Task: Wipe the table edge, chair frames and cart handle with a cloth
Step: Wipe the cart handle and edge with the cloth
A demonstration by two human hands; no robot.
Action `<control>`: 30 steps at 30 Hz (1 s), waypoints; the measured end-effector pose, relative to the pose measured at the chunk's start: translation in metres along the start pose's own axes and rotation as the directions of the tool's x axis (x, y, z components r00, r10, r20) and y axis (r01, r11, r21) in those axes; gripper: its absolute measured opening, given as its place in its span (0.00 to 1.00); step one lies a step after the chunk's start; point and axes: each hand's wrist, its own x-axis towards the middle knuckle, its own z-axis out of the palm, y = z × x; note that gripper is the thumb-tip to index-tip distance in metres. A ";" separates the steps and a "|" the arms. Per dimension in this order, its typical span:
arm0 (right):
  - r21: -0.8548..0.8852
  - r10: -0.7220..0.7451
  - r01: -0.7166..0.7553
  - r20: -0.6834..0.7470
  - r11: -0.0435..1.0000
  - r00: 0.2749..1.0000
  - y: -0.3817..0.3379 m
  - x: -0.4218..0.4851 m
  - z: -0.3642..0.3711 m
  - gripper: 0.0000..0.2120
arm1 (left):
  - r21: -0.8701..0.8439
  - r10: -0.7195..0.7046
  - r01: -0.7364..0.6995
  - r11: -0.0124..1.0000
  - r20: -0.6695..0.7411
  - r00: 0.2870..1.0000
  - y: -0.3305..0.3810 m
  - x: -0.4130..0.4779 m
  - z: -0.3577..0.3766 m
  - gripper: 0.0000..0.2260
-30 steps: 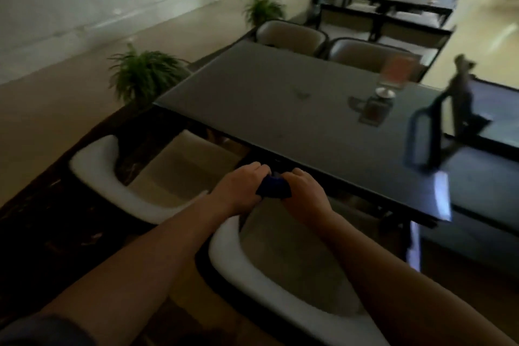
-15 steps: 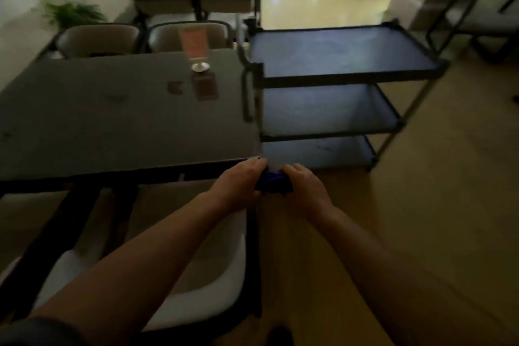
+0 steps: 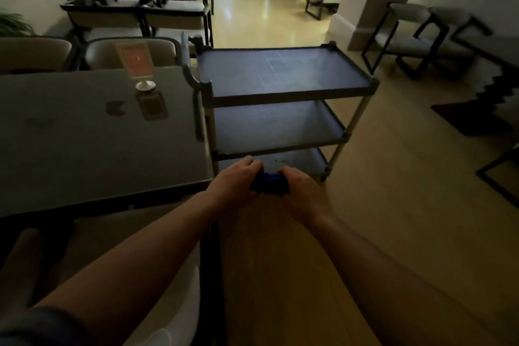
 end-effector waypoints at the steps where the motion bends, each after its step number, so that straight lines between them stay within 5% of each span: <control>1: -0.007 -0.009 0.009 -0.007 1.000 1.000 0.001 0.010 -0.001 0.09 | -0.010 -0.003 0.003 1.000 -0.016 1.000 -0.005 0.006 -0.002 0.15; 9: 0.012 -0.085 0.085 -0.011 0.996 0.996 0.011 0.097 0.004 0.13 | -0.029 -0.072 0.069 0.997 -0.095 0.993 -0.051 0.057 -0.010 0.17; 22: 0.030 -0.233 0.232 0.157 0.972 0.960 0.121 0.240 0.000 0.14 | 0.148 -0.238 0.238 0.960 -0.014 0.971 -0.070 0.206 0.021 0.17; 30: 0.032 -0.308 0.306 0.118 0.951 0.944 0.140 0.326 -0.001 0.15 | 0.220 -0.315 0.323 0.921 -0.071 0.946 -0.096 0.277 0.002 0.18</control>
